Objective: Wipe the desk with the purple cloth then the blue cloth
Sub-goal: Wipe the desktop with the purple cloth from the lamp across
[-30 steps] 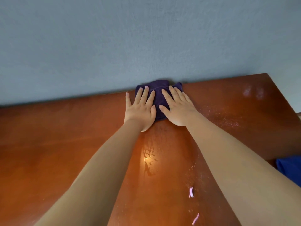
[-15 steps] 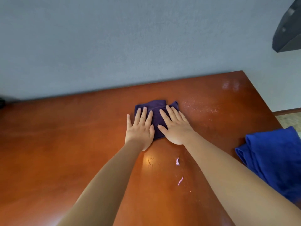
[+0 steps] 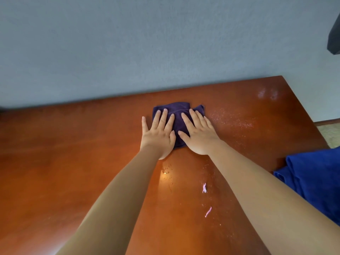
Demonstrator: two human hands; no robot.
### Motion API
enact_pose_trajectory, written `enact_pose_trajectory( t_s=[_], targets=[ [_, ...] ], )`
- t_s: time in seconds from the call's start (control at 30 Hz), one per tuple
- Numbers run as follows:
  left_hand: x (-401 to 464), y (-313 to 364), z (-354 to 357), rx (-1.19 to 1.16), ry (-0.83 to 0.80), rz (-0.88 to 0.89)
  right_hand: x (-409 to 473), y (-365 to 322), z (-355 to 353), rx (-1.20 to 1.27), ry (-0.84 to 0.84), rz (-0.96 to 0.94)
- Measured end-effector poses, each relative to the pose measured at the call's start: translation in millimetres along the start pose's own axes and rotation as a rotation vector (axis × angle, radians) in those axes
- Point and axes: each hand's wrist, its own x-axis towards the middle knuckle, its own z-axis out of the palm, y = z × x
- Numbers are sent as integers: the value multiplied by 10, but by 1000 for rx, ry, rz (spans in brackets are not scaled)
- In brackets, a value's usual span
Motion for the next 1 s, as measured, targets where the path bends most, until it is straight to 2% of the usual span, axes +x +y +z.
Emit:
enact_pose_trajectory(
  t_s=[0.3,1.0],
  targets=[
    [-122,-13,19,-33,-15,20,-102,1,-3,7,-53,2],
    [-1896,780,383,-23,-131,-20,-1890,-48,626,-16,-118,-37]
  ],
)
